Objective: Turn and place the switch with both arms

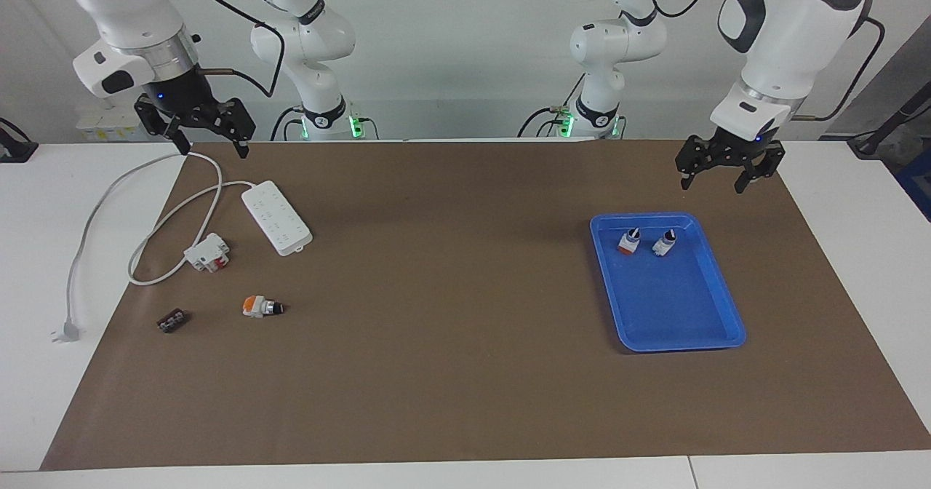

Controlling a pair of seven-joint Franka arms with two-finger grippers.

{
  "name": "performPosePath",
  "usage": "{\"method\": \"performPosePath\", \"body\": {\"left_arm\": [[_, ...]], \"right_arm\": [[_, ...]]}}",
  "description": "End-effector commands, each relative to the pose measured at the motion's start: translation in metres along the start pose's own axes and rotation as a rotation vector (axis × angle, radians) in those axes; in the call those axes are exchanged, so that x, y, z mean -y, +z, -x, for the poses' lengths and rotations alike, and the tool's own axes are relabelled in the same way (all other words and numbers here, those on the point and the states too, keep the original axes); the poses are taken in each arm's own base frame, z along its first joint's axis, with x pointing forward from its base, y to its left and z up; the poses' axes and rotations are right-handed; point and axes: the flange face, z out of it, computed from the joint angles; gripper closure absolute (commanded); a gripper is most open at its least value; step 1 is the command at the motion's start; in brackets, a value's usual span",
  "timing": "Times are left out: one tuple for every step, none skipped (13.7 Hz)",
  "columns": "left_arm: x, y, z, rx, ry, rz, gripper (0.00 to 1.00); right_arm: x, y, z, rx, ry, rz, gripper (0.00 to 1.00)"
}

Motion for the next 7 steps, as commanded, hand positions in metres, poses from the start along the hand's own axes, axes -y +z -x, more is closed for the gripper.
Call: {"method": "performPosePath", "body": {"left_arm": [[-0.001, -0.037, -0.006, 0.01, -0.011, 0.019, 0.01], [-0.001, -0.038, -0.008, 0.019, -0.009, 0.021, 0.01], [-0.002, -0.04, -0.007, 0.024, -0.009, 0.021, 0.0], [-0.008, -0.038, -0.006, 0.045, 0.0, 0.026, 0.0], [-0.015, -0.041, -0.006, 0.051, 0.014, 0.027, 0.0], [-0.014, -0.053, -0.005, 0.035, 0.013, 0.029, 0.0], [-0.014, -0.056, -0.003, 0.05, 0.011, 0.03, 0.0]], "right_arm": [[0.0, -0.002, 0.003, 0.007, 0.017, -0.019, 0.0], [0.0, -0.003, 0.003, 0.005, 0.017, -0.019, 0.0], [0.0, -0.003, 0.003, 0.005, 0.017, -0.019, 0.0], [0.0, -0.003, 0.003, 0.005, 0.017, -0.019, 0.0], [0.0, -0.003, 0.003, 0.005, 0.017, -0.019, 0.0], [0.0, -0.003, 0.003, 0.005, 0.016, -0.019, 0.0], [0.0, -0.003, 0.003, 0.005, 0.017, -0.019, 0.0]]}}
